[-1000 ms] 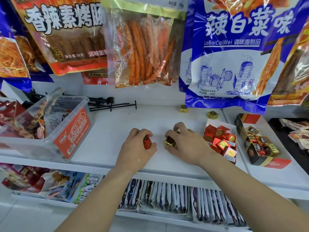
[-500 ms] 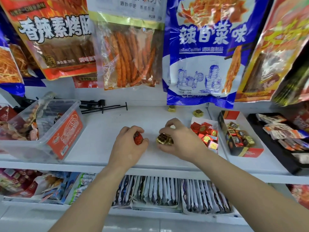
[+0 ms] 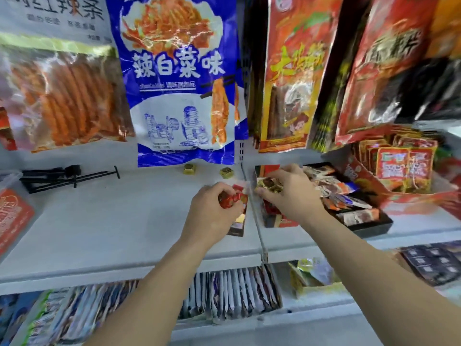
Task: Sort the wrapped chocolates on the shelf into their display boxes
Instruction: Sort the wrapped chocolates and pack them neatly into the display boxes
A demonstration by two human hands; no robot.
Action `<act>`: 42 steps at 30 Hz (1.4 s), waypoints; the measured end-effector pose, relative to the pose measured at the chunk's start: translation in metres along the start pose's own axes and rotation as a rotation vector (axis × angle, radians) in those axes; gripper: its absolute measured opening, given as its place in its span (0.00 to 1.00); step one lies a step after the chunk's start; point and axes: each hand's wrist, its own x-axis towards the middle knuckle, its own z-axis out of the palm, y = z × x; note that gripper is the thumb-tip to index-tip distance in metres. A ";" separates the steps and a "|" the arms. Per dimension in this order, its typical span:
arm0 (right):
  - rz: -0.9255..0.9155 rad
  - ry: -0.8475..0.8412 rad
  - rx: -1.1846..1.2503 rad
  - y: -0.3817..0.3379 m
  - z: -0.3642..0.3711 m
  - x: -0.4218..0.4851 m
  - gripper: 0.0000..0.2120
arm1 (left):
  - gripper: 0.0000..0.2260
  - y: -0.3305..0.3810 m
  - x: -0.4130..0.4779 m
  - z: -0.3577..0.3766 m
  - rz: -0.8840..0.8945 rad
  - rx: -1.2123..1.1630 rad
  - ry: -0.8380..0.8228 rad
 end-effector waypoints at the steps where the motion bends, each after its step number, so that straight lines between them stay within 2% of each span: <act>1: 0.018 -0.035 -0.001 0.001 0.004 0.002 0.27 | 0.07 0.003 0.002 0.006 -0.005 0.001 0.003; 4: -0.002 -0.021 0.031 0.009 0.011 0.007 0.28 | 0.08 0.006 0.008 0.021 -0.019 0.005 0.011; 8: -0.084 0.090 0.231 0.014 0.010 0.011 0.15 | 0.09 0.010 0.017 0.033 -0.029 0.023 0.031; 12: -0.100 0.152 0.311 0.030 0.002 0.007 0.11 | 0.11 0.022 0.025 0.048 0.004 0.039 0.033; 20: 0.026 0.169 0.371 0.068 -0.015 -0.008 0.10 | 0.20 0.060 0.053 0.078 0.175 0.232 -0.106; 23: 0.033 0.149 0.355 0.073 -0.017 -0.013 0.10 | 0.26 0.062 0.059 0.086 0.182 0.258 -0.178; 27: 0.046 0.126 0.356 0.072 -0.020 -0.017 0.11 | 0.31 0.061 0.059 0.086 0.177 0.232 -0.196; 30: 0.022 0.073 0.348 0.063 -0.020 -0.020 0.12 | 0.29 0.062 0.054 0.083 0.182 0.166 -0.173; 33: -0.013 0.047 0.309 0.057 -0.019 -0.024 0.12 | 0.21 0.059 0.045 0.065 0.164 0.096 -0.125; 38: -0.099 0.048 0.202 0.039 -0.015 -0.025 0.10 | 0.07 0.023 0.021 0.012 0.149 0.241 -0.028; 40: -0.191 0.044 0.128 0.020 -0.006 -0.027 0.11 | 0.06 0.001 0.007 -0.005 0.129 0.343 -0.015; 42: -0.298 0.007 0.055 -0.003 0.006 -0.029 0.13 | 0.08 -0.021 -0.010 -0.016 0.091 0.356 -0.008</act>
